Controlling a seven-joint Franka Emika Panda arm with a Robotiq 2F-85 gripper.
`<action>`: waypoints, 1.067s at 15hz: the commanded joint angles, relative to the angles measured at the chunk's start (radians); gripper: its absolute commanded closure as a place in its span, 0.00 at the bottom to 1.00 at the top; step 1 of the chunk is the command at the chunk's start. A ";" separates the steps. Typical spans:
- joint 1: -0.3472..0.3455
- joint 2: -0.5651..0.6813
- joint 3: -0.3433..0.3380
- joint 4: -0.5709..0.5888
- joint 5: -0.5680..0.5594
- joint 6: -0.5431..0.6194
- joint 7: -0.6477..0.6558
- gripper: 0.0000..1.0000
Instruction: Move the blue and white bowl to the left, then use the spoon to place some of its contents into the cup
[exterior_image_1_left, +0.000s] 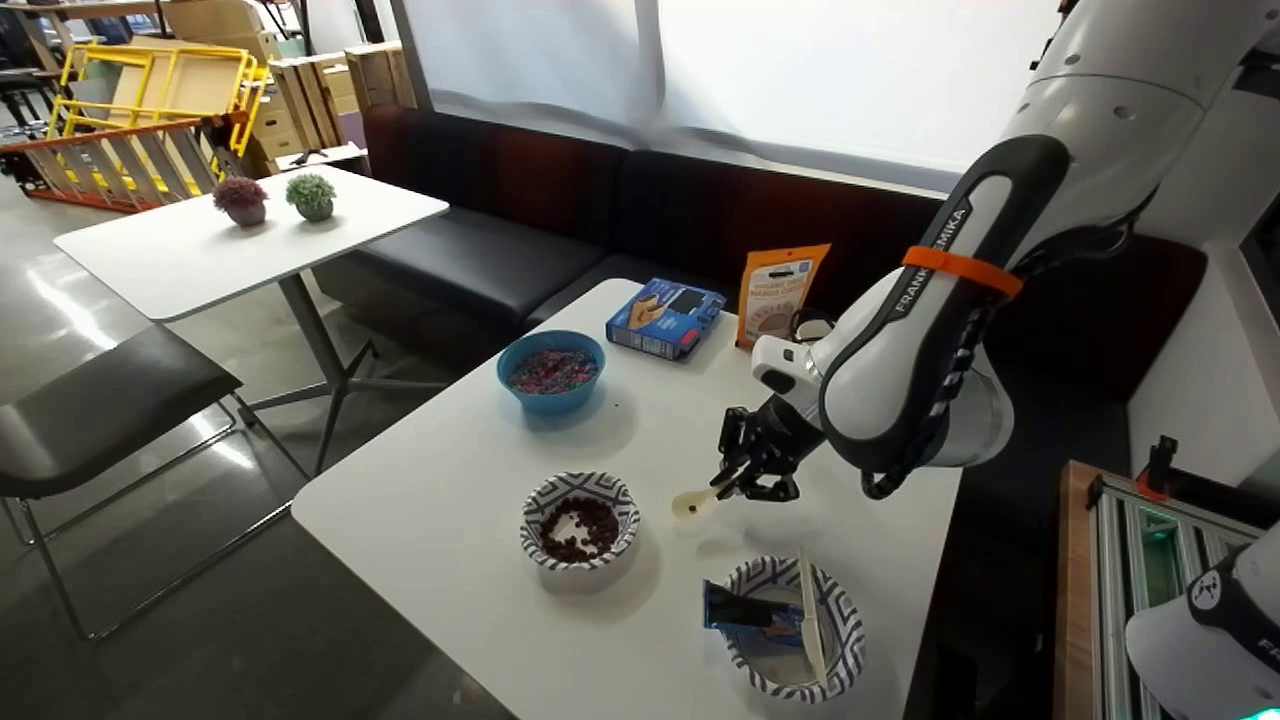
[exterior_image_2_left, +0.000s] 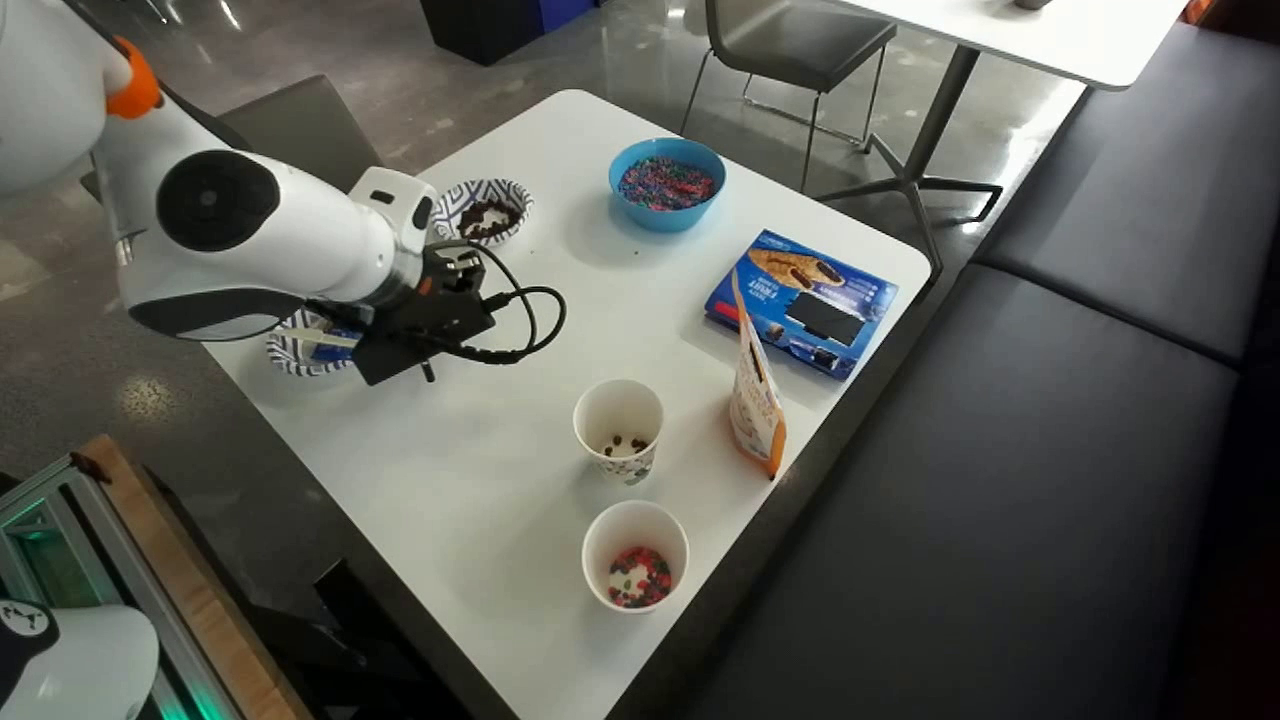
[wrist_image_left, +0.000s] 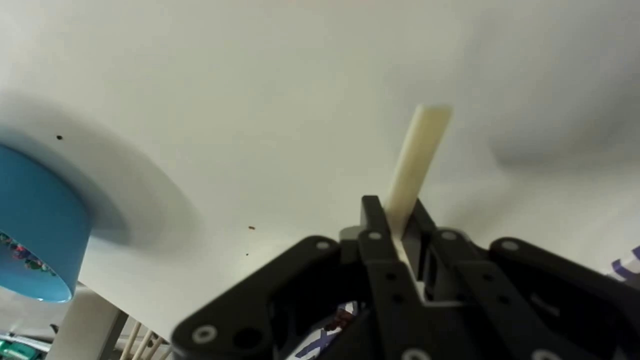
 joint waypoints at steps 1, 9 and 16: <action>-0.006 -0.007 0.001 -0.011 -0.009 -0.048 -0.016 0.96; -0.052 -0.051 -0.161 0.035 -0.667 -0.310 0.233 0.96; -0.221 0.021 -0.037 0.177 -0.780 -0.639 0.133 0.96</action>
